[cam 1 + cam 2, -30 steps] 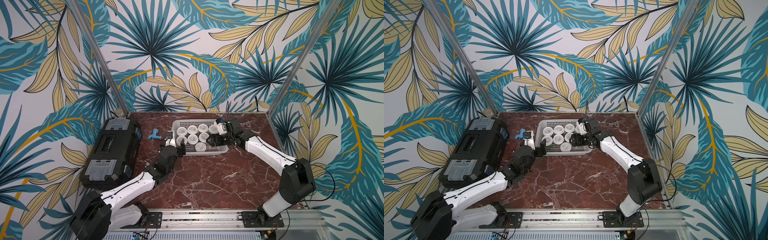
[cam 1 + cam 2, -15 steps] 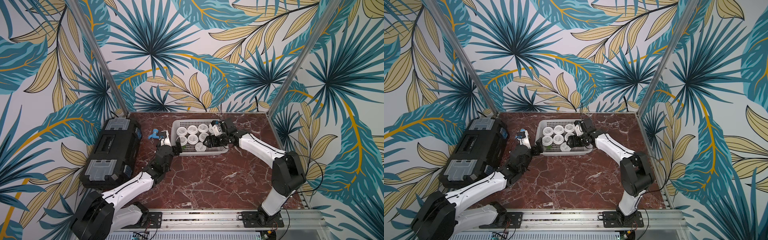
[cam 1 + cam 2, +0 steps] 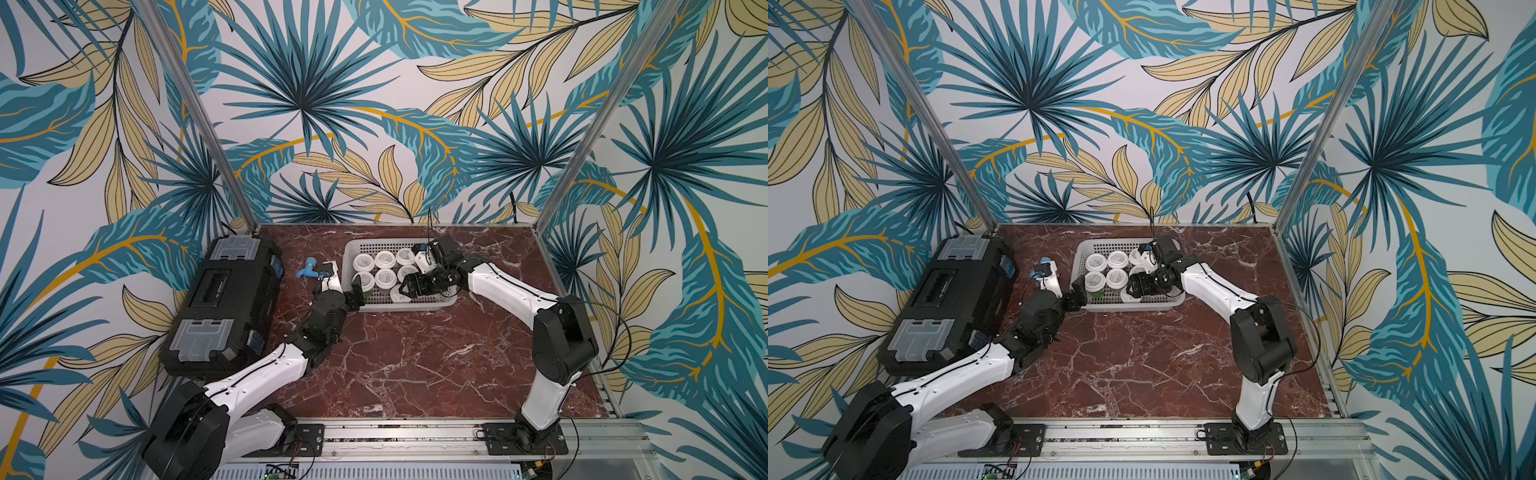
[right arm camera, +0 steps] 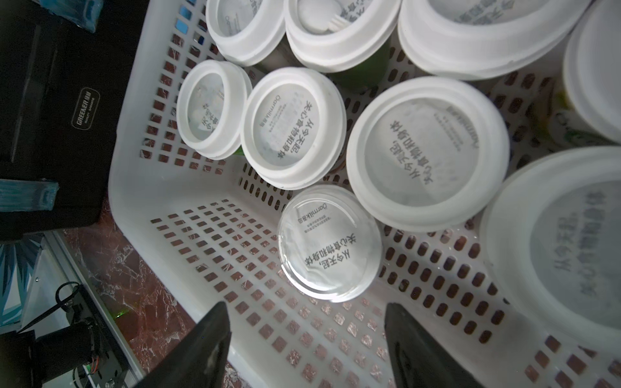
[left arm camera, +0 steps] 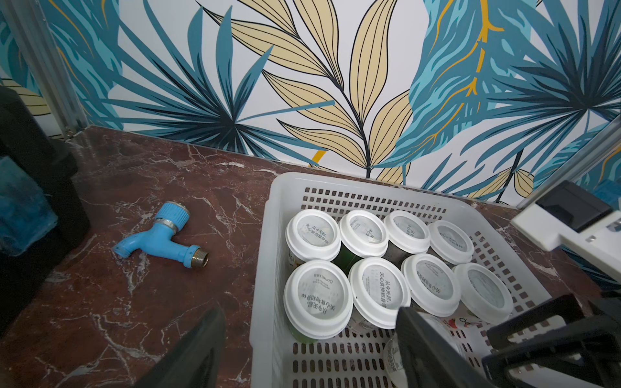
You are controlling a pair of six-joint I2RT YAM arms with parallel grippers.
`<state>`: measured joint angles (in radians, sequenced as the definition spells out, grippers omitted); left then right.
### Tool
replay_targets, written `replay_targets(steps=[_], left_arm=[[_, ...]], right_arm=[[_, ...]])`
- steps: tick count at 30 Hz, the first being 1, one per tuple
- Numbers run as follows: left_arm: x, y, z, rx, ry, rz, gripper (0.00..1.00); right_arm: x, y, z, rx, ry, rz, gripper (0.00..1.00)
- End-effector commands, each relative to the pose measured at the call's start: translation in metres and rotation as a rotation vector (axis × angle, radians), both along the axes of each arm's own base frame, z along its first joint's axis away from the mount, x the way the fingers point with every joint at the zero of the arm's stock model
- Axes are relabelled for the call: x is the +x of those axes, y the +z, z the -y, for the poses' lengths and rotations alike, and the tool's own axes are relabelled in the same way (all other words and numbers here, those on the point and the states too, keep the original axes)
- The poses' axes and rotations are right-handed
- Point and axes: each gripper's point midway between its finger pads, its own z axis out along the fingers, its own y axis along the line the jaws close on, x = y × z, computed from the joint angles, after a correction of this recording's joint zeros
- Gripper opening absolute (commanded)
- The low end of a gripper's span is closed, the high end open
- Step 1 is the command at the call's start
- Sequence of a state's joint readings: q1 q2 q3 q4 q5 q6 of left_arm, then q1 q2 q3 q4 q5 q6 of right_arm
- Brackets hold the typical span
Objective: Put the yogurt in the basket
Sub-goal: Adjust the yogurt in the basket.
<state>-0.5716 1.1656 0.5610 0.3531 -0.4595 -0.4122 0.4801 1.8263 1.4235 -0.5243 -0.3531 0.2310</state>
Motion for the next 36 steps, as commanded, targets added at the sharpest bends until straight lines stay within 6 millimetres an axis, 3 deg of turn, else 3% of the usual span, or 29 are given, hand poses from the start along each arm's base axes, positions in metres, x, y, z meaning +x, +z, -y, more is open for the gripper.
replay_targets(steps=[1,16,27,36], left_arm=[[0.000,0.000,-0.003,-0.009,0.003,0.010,0.83],[0.000,-0.001,-0.001,-0.005,-0.009,0.005,0.84],[0.000,-0.002,-0.001,-0.005,-0.007,0.004,0.84],[0.001,-0.002,-0.002,-0.002,-0.005,0.003,0.84]], right_arm=[[-0.007,-0.005,0.001,-0.033,0.031,-0.024,0.78],[-0.011,-0.025,-0.014,-0.069,0.066,-0.100,0.78],[-0.012,-0.030,-0.024,-0.068,0.084,-0.110,0.78],[-0.011,-0.027,-0.019,-0.089,0.071,-0.092,0.78]])
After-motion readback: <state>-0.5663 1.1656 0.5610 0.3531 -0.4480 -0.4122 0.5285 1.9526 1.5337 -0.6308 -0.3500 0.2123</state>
